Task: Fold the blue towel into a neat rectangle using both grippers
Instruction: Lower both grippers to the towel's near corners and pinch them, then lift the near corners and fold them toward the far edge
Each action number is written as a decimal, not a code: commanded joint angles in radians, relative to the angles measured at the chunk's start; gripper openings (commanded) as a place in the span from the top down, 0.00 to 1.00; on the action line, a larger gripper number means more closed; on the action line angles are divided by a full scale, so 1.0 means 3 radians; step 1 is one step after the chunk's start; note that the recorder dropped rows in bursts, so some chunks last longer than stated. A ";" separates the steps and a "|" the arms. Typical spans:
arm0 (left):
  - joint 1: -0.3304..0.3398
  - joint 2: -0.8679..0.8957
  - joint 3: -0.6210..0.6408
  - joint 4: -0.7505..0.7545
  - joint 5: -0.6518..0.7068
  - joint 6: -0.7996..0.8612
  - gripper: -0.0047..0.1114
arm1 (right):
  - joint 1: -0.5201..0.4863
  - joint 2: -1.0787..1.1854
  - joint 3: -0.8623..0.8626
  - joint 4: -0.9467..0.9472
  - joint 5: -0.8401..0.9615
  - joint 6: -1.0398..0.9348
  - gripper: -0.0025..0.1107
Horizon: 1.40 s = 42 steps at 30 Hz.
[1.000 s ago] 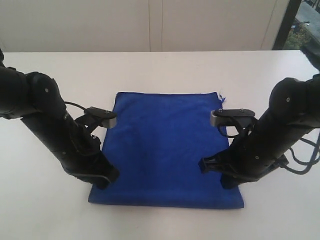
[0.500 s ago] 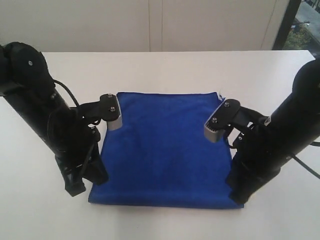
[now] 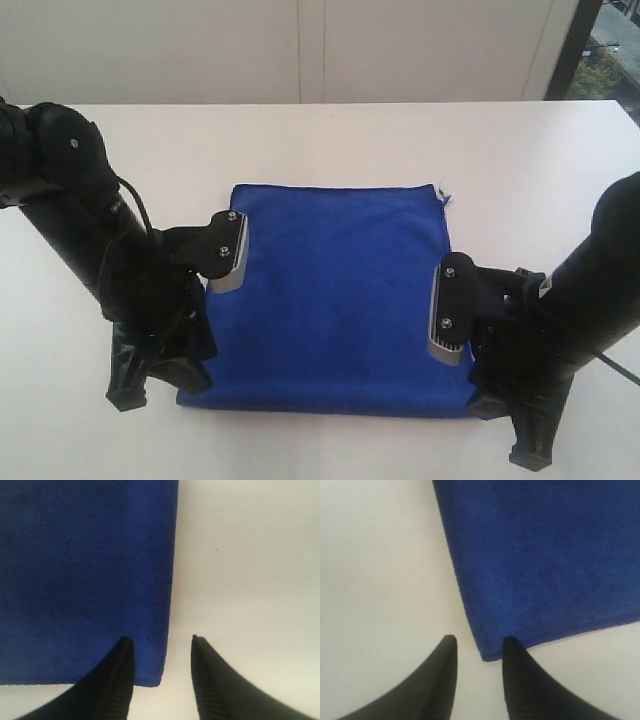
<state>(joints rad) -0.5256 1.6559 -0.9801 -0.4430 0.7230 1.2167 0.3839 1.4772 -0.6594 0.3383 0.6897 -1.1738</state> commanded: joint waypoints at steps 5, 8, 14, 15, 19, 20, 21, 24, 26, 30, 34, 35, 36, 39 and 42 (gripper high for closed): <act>-0.0020 -0.0007 0.0378 -0.0016 -0.0356 0.0397 0.58 | 0.0013 -0.0010 0.0072 0.0084 -0.0293 -0.0189 0.69; -0.0020 -0.0007 0.0470 -0.0016 -0.0602 0.0406 0.58 | 0.0013 0.0085 0.0072 0.0101 -0.0318 -0.0201 0.63; -0.0020 -0.0007 0.0596 -0.0016 -0.0727 0.0557 0.58 | 0.0013 0.0149 0.0072 0.0109 -0.0312 -0.0209 0.61; -0.0020 -0.0007 0.0606 -0.0016 -0.0726 0.0589 0.58 | 0.0013 0.0178 0.0072 0.0109 -0.0312 -0.0209 0.61; -0.0020 0.0026 0.0606 -0.0077 -0.0831 0.0595 0.58 | 0.0013 0.0304 0.0072 0.0112 -0.0325 -0.0209 0.61; -0.0020 0.0069 0.0606 -0.0092 -0.0839 0.0595 0.58 | 0.0013 0.0328 0.0072 0.0112 -0.0349 -0.0209 0.61; -0.0020 0.0109 0.0606 -0.0100 -0.0839 0.0595 0.58 | 0.0013 0.0342 0.0072 0.0112 -0.0364 -0.0209 0.61; -0.0020 0.0204 0.0606 -0.0235 -0.0804 0.0804 0.58 | 0.0013 0.0406 0.0072 0.0112 -0.0364 -0.0209 0.61; -0.0020 0.0219 0.0606 -0.0278 -0.0771 0.0929 0.58 | 0.0013 0.0461 0.0072 0.0112 -0.0364 -0.0209 0.62; -0.0020 0.0219 0.0606 -0.0278 -0.0771 0.0929 0.66 | 0.0013 0.0546 0.0072 0.0112 -0.0370 -0.0209 0.71; -0.0020 0.0219 0.0606 -0.0262 -0.0771 0.0929 0.84 | 0.0013 0.0547 0.0072 0.0112 -0.0369 -0.0209 0.88; -0.0020 0.0219 0.0606 -0.0256 -0.0771 0.0929 0.89 | 0.0013 0.0541 0.0072 0.0106 -0.0369 -0.0209 0.92; -0.0020 0.0219 0.0606 -0.0248 -0.0771 0.0929 0.93 | 0.0013 0.0534 0.0072 0.0106 -0.0369 -0.0209 0.94; -0.0020 0.0219 0.0606 -0.0240 -0.0750 0.0929 0.96 | 0.0013 0.0491 0.0072 0.0090 -0.0330 -0.0209 0.98; -0.0020 0.0178 0.0606 -0.0232 -0.0671 0.0919 0.96 | 0.0013 0.0419 0.0072 0.0083 -0.0199 -0.0209 0.98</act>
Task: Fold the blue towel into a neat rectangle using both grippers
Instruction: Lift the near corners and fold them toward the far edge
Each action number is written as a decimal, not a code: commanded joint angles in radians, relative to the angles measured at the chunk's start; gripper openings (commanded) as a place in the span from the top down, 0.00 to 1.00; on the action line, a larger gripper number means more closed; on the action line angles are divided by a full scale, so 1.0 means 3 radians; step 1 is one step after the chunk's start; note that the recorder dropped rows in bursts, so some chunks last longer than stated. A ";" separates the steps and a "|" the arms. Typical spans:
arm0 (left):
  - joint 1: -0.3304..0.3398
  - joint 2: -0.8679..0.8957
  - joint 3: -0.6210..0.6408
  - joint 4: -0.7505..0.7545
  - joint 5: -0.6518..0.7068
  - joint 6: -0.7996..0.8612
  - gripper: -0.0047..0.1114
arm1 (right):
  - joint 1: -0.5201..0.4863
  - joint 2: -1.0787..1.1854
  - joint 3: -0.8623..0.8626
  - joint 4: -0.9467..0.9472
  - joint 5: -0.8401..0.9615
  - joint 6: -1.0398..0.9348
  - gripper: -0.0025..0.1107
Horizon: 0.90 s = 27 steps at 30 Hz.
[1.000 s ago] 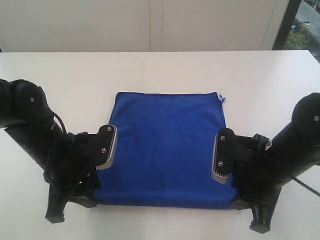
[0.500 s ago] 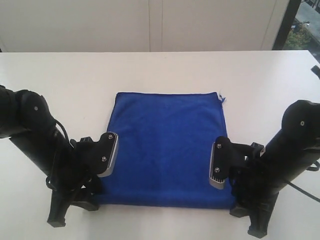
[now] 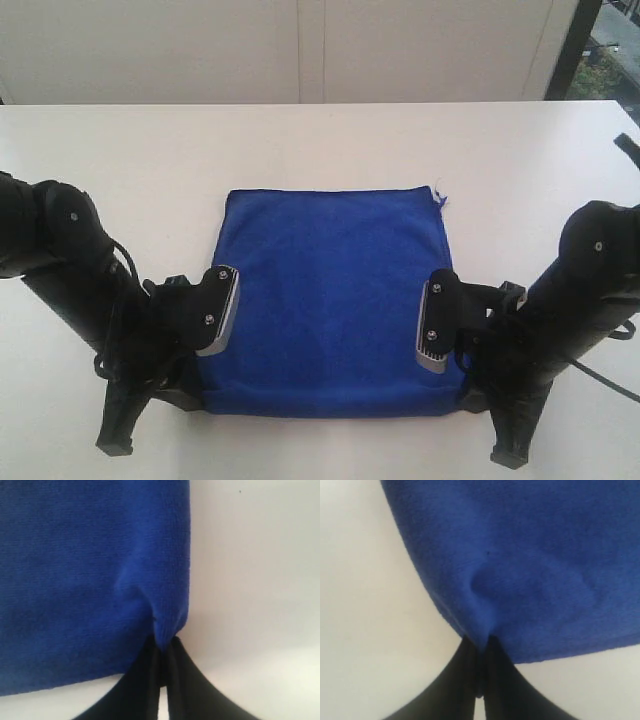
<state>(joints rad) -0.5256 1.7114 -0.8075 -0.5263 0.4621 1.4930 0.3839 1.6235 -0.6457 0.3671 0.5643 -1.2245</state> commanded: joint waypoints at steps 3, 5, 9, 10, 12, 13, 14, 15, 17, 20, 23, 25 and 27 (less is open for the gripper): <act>-0.0020 -0.0156 0.0030 0.0046 0.0287 -0.0214 0.96 | 0.0013 -0.0203 0.0027 -0.0014 0.0448 -0.0040 0.98; -0.0020 -0.0305 0.0030 0.0046 0.0415 -0.0500 0.96 | 0.0013 -0.0325 0.0027 -0.0014 0.0576 -0.0040 0.98; -0.0020 -0.0470 0.0016 0.0046 0.0791 -0.0815 0.96 | 0.0013 -0.0446 0.0027 -0.0014 0.0670 -0.0040 0.98; -0.0020 -0.0503 0.0002 0.0046 0.0927 -0.0874 0.96 | 0.0013 -0.0482 0.0027 -0.0014 0.0677 -0.0040 0.98; -0.0020 -0.0547 -0.0027 0.0046 0.1151 -0.0943 0.96 | 0.0013 -0.0539 0.0027 -0.0014 0.0686 -0.0040 0.98; -0.0020 -0.0588 -0.0077 0.0046 0.1426 -0.1053 0.96 | 0.0013 -0.0611 0.0027 -0.0014 0.0714 -0.0032 0.98; -0.0020 -0.0630 -0.0115 0.0046 0.1655 -0.1156 0.96 | 0.0013 -0.0689 0.0027 -0.0014 0.0734 -0.0032 0.98; -0.0020 -0.0649 -0.0142 0.0052 0.1755 -0.1203 0.96 | 0.0013 -0.0739 0.0027 -0.0014 0.0751 -0.0016 0.98; -0.0020 -0.0697 -0.0195 0.0052 0.1927 -0.1356 0.96 | 0.0013 -0.0879 0.0027 -0.0014 0.0791 -0.0008 0.98; -0.0020 -0.0732 -0.0295 0.0156 0.1888 -0.1753 0.96 | 0.0013 -0.1084 0.0027 -0.0014 0.0732 0.0045 0.98; -0.0020 -0.0738 -0.0361 0.0365 0.1764 -0.2188 0.96 | 0.0013 -0.1118 0.0020 -0.0008 0.0544 0.0312 0.98; -0.0020 -0.0738 -0.0403 0.0481 0.1718 -0.2402 0.96 | 0.0013 -0.1118 -0.0001 -0.0008 0.0414 0.0386 0.98; -0.0020 -0.0738 -0.0415 0.0487 0.1658 -0.2503 0.96 | 0.0013 -0.1118 -0.0054 -0.0008 0.0300 0.0477 0.98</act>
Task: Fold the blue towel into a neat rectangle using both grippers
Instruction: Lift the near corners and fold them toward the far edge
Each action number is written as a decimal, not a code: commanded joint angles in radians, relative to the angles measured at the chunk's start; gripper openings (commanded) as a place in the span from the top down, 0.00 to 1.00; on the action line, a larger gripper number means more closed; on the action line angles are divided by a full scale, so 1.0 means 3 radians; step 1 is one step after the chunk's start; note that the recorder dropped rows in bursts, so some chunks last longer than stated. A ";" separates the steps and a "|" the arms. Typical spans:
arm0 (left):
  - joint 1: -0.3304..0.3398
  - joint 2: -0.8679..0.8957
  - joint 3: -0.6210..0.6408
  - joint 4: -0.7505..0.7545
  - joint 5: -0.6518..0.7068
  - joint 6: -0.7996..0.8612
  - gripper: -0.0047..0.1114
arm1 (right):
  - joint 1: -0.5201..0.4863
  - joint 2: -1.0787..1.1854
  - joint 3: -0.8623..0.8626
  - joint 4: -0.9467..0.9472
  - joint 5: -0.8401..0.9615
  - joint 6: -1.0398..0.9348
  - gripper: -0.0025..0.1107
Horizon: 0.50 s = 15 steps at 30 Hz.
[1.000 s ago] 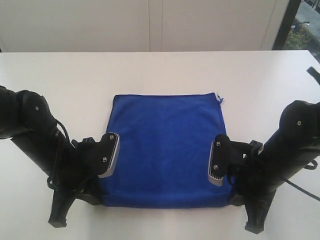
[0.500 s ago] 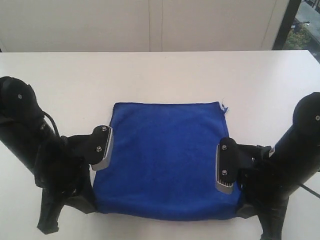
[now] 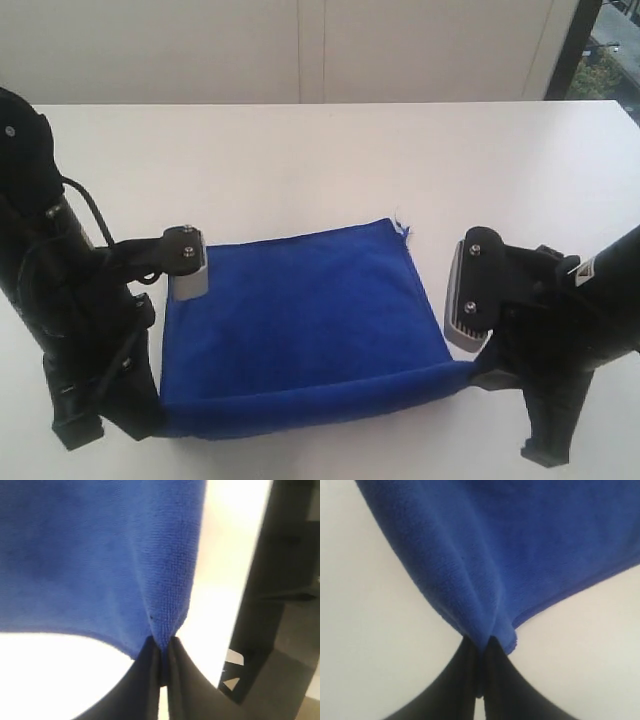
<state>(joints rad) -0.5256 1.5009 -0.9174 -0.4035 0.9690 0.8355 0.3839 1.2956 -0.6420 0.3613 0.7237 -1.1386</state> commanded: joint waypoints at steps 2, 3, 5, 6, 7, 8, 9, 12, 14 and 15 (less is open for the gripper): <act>-0.0020 -0.0037 -0.0049 0.0078 -0.0123 -0.0365 0.96 | 0.0013 -0.0019 -0.0148 0.0011 -0.0347 0.0313 0.98; -0.0020 -0.0037 -0.0049 0.0078 -0.0170 -0.0397 0.96 | 0.0013 -0.0011 -0.0196 0.0011 -0.0390 0.0351 0.98; -0.0020 -0.0037 -0.0049 0.0078 -0.0285 -0.0519 0.96 | 0.0013 0.0034 -0.0292 0.0011 -0.0455 0.0413 0.98; -0.0020 -0.0037 -0.0049 0.0078 -0.0333 -0.0564 0.96 | 0.0013 0.0065 -0.0339 0.0011 -0.0473 0.0439 0.98; -0.0020 -0.0037 -0.0049 0.0078 -0.0377 -0.0601 0.96 | 0.0013 0.0102 -0.0382 0.0011 -0.0489 0.0461 0.98; -0.0020 -0.0037 -0.0049 0.0078 -0.0442 -0.0640 0.96 | 0.0013 0.0135 -0.0416 0.0011 -0.0493 0.0492 0.98; -0.0020 -0.0037 -0.0049 0.0078 -0.0507 -0.0671 0.96 | 0.0013 0.0173 -0.0445 0.0011 -0.0502 0.0516 0.98; -0.0020 -0.0037 -0.0049 0.0078 -0.0731 -0.0814 0.96 | 0.0013 0.0323 -0.0543 0.0011 -0.0570 0.0570 0.98; -0.0014 -0.0037 -0.0049 0.0115 -0.0890 -0.0937 0.96 | 0.0013 0.0427 -0.0594 0.0011 -0.0639 0.0652 0.98; -0.0014 -0.0037 -0.0049 0.0162 -0.0970 -0.1036 0.96 | 0.0013 0.0476 -0.0623 0.0011 -0.0667 0.0683 0.98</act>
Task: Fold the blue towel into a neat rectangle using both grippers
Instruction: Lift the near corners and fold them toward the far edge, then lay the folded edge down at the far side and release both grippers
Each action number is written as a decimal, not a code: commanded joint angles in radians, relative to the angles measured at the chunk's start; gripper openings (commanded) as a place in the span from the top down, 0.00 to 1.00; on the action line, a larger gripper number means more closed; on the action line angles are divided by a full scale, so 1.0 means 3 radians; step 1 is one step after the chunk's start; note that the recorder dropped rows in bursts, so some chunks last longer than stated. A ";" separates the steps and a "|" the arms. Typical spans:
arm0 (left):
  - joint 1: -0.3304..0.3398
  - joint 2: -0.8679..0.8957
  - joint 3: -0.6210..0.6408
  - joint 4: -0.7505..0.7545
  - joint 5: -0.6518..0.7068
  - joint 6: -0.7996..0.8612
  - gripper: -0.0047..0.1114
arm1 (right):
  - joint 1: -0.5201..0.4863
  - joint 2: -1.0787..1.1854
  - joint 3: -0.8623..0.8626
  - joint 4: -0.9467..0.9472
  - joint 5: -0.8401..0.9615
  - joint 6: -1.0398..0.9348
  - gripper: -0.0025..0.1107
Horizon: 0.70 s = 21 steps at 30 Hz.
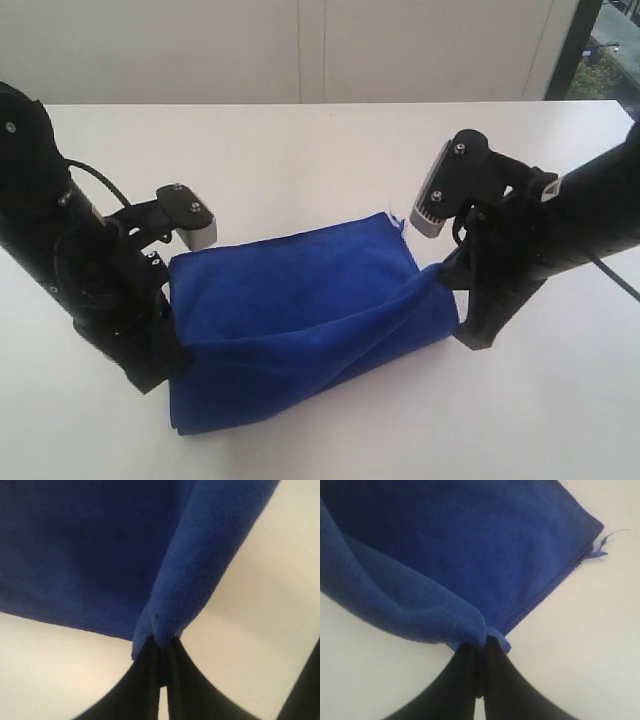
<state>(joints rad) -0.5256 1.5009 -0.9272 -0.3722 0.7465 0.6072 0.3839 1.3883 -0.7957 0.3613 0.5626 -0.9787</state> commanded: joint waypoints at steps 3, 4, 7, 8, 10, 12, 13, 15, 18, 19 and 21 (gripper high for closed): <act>0.0002 -0.0037 -0.0017 0.0185 -0.0480 -0.0525 0.96 | 0.0013 0.0300 -0.0208 0.0011 -0.0180 0.0178 0.98; 0.0017 -0.0037 -0.0022 0.0191 -0.0568 -0.0593 0.96 | 0.0013 0.0347 -0.0248 0.0011 -0.0200 0.0224 0.98; 0.0085 -0.0037 -0.0022 0.0229 -0.0764 -0.0739 0.96 | 0.0013 0.0454 -0.0337 0.0011 -0.0277 0.0293 0.98; 0.0104 -0.0037 -0.0022 0.0249 -0.0816 -0.0771 0.96 | 0.0013 0.0490 -0.0371 0.0011 -0.0320 0.0329 0.98; 0.0147 -0.0037 -0.0022 0.0249 -0.0920 -0.0805 0.96 | 0.0013 0.0565 -0.0425 0.0004 -0.0383 0.0405 0.98; 0.0188 -0.0037 -0.0022 0.0249 -0.1046 -0.0819 0.96 | 0.0013 0.0640 -0.0495 0.0004 -0.0426 0.0437 0.98; 0.0202 -0.0037 -0.0022 0.0249 -0.1114 -0.0829 0.96 | 0.0013 0.0683 -0.0526 0.0004 -0.0454 0.0451 0.98; 0.0222 -0.0037 -0.0022 0.0249 -0.1242 -0.0844 0.96 | 0.0013 0.0760 -0.0572 0.0004 -0.0528 0.0514 0.98; 0.0252 -0.0037 -0.0022 0.0256 -0.1412 -0.0879 0.96 | 0.0013 0.0886 -0.0638 0.0004 -0.0644 0.0588 0.98; 0.0252 -0.0037 -0.0022 0.0263 -0.1470 -0.0895 0.96 | 0.0013 0.0926 -0.0663 0.0004 -0.0678 0.0593 0.98; 0.0252 -0.0031 -0.0022 0.0271 -0.1541 -0.0895 0.96 | 0.0013 0.0988 -0.0715 0.0004 -0.0756 0.0601 0.98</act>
<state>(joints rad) -0.4537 1.5009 -0.9272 -0.2906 0.3089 0.3512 0.3839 1.6602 -0.9867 0.3613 0.3776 -0.8130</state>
